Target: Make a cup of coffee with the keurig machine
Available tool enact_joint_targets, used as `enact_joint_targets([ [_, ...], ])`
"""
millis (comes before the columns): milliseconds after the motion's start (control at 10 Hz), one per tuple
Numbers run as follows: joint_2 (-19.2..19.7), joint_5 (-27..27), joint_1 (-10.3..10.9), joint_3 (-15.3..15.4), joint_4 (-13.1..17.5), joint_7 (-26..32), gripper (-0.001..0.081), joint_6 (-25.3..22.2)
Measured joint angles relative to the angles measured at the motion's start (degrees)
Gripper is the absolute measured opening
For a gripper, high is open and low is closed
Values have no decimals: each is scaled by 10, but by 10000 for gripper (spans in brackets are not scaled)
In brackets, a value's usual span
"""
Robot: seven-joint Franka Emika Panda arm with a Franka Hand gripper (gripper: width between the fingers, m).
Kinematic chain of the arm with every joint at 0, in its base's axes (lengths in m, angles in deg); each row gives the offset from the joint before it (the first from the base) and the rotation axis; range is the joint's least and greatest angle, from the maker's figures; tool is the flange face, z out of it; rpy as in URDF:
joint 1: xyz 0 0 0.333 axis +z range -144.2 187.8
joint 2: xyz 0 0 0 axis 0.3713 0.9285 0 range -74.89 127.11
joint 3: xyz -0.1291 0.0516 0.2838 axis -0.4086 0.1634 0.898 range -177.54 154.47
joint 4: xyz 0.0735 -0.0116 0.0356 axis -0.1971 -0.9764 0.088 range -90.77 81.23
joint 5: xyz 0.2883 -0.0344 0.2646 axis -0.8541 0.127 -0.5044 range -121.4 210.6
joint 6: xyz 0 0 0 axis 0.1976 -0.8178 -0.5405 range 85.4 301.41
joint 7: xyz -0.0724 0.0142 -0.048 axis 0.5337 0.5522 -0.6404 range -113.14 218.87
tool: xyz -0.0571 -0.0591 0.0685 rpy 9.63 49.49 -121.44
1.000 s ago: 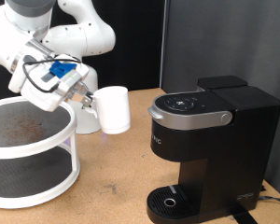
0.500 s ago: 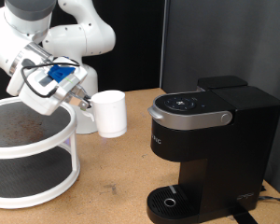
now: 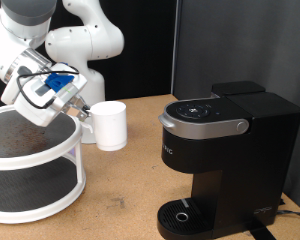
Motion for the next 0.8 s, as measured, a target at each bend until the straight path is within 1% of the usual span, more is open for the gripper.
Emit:
enact_joint_targets([
  [400,2,1,-1,1,-4,0,72,0],
  [600,19,-7,6,9,-15,11,72,32],
  [800,50,-32,18,14,-22,40,72,58],
])
